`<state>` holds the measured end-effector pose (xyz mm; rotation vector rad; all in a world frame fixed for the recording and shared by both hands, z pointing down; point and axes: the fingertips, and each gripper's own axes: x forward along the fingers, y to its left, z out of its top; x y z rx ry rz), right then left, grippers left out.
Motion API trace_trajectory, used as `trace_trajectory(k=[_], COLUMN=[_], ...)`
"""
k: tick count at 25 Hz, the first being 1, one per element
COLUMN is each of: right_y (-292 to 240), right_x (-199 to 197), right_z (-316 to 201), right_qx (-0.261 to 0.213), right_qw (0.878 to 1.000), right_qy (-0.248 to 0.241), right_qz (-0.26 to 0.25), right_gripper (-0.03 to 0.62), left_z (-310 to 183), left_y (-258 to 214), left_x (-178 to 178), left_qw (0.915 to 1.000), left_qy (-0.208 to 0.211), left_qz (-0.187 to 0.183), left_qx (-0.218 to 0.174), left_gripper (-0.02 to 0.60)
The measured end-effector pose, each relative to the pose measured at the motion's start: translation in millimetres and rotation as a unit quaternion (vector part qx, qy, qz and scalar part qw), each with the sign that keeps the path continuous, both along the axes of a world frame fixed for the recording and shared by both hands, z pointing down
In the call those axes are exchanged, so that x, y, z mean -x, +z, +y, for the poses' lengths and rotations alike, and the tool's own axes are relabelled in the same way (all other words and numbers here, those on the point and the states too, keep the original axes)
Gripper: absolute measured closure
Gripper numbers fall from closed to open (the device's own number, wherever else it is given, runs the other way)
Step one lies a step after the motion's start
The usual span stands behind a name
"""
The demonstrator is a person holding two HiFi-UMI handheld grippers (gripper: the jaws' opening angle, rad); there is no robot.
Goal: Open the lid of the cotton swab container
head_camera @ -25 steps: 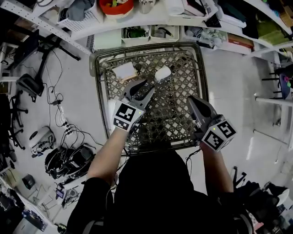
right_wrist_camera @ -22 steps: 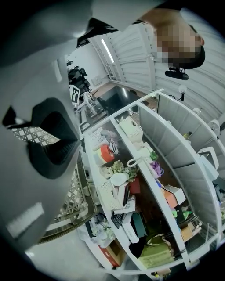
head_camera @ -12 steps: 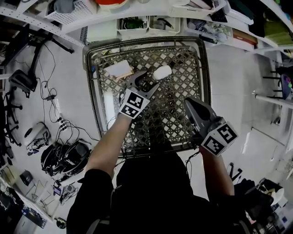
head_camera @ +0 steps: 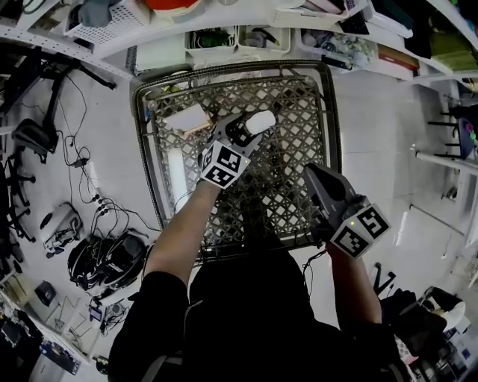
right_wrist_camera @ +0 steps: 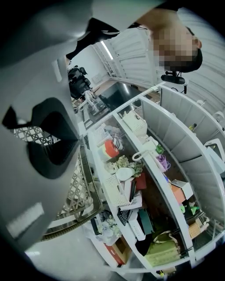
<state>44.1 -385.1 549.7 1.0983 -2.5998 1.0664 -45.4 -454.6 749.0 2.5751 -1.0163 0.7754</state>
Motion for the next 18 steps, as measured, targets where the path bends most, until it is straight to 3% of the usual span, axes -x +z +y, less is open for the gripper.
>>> trace_trajectory(k=[10,12,18], right_y=[8.8,9.1,9.2], right_x=[-6.5,-8.8,-10.5], right_z=[8.3,10.5,16.9], right_qx=[0.013,0.013,0.015], right_qw=[1.0,1.0,1.0], right_qy=[0.016,0.021,0.025], right_qz=[-0.006,-0.007,-0.007], right_gripper=[0.583,0.583,0.583], left_z=[-12.9,-13.1,-11.2], left_y=[4.7,5.8,8.0], left_x=[-19.5,-18.7,-19.8], left_qw=[0.9997,0.9995,0.9991], left_qy=[0.022,0.027,0.037], left_qz=[-0.008,-0.017,-0.019], left_qx=[0.004,0.003,0.008], left_gripper=[0.335,0.373,0.378])
